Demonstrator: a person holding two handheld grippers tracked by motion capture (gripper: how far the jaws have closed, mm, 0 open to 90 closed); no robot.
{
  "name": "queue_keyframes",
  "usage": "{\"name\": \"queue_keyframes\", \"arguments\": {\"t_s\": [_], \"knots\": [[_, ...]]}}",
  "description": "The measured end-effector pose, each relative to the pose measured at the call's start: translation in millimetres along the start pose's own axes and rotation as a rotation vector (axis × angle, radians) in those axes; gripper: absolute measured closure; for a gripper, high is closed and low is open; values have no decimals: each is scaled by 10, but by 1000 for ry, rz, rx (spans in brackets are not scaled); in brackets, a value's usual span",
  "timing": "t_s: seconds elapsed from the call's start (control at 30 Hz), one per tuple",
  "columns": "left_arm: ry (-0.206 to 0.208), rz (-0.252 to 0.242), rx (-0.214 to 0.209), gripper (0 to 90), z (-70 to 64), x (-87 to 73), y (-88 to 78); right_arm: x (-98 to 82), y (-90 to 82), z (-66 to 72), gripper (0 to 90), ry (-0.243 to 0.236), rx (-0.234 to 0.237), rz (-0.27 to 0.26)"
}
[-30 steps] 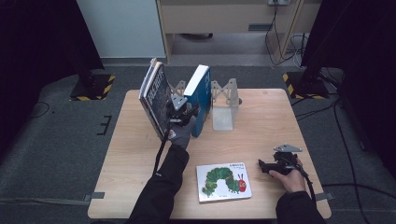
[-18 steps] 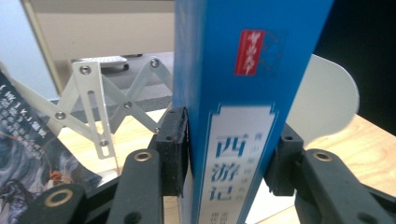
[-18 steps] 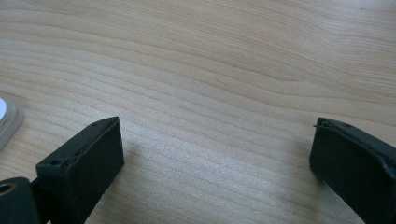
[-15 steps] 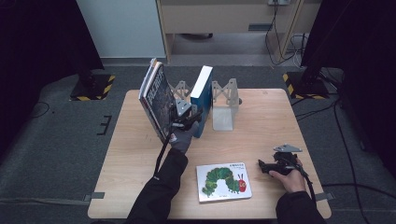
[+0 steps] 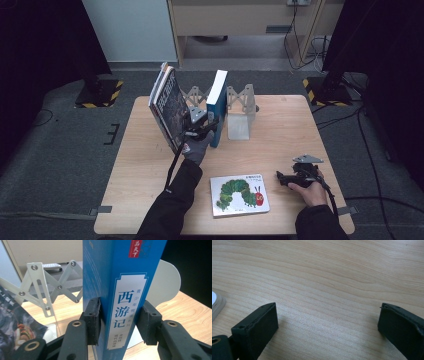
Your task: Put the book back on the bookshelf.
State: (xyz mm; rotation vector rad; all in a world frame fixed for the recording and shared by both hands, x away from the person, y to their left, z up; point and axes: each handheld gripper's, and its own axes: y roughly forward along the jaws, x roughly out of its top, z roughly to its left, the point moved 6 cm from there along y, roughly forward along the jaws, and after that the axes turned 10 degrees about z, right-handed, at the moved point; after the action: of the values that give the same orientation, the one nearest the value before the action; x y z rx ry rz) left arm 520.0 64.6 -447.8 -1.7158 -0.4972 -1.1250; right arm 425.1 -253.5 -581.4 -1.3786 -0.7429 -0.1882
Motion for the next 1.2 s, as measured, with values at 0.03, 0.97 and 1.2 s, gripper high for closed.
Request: {"name": "queue_keyframes", "arguments": {"t_s": [0.03, 0.97, 1.2], "knots": [[0, 1, 0, 570, -12, 7, 12, 0, 0, 0, 32, 0, 0, 0], [11, 14, -71, 580, -83, -113, 27, -1, 0, 2, 32, -6, 3, 1], [3, 26, -66, 578, -179, -79, 72, -1, 1, 2, 32, -5, 2, -1]]}}
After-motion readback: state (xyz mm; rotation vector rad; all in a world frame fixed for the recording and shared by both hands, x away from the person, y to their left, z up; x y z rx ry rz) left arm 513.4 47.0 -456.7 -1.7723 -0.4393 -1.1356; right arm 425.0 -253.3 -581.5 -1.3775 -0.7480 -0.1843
